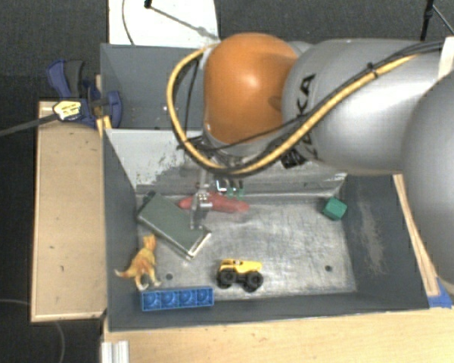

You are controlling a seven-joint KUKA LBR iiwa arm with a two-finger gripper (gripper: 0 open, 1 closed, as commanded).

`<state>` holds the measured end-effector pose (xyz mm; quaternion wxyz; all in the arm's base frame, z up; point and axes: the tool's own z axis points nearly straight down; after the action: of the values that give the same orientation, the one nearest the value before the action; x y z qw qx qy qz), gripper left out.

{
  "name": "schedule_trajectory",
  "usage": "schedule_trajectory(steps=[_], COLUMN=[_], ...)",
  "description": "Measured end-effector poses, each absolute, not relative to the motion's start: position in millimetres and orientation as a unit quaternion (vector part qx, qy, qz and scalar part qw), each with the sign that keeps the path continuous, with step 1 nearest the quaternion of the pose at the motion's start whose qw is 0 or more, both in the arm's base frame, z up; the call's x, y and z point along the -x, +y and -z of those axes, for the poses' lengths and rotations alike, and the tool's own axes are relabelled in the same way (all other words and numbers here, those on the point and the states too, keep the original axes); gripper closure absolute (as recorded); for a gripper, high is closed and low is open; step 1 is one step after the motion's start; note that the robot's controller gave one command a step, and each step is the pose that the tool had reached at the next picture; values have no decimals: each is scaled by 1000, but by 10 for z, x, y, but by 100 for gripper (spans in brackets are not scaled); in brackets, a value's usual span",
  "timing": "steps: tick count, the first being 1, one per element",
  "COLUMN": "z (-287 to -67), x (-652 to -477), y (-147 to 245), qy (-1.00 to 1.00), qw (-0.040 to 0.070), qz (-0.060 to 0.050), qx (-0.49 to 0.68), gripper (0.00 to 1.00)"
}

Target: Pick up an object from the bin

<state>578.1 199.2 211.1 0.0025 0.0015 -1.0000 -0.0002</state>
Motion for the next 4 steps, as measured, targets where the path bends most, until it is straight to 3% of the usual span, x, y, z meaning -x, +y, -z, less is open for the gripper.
schedule_trajectory(steps=[1,2,4], z=[-2159,-1578,-1279], x=[-5801,-5750,-5593], y=[1981,2011,2101], qy=[-1000,-998,-991], qw=[-2,-2,0], qz=[1,1,1], qx=[1,58,134], gripper=[0,0,0])
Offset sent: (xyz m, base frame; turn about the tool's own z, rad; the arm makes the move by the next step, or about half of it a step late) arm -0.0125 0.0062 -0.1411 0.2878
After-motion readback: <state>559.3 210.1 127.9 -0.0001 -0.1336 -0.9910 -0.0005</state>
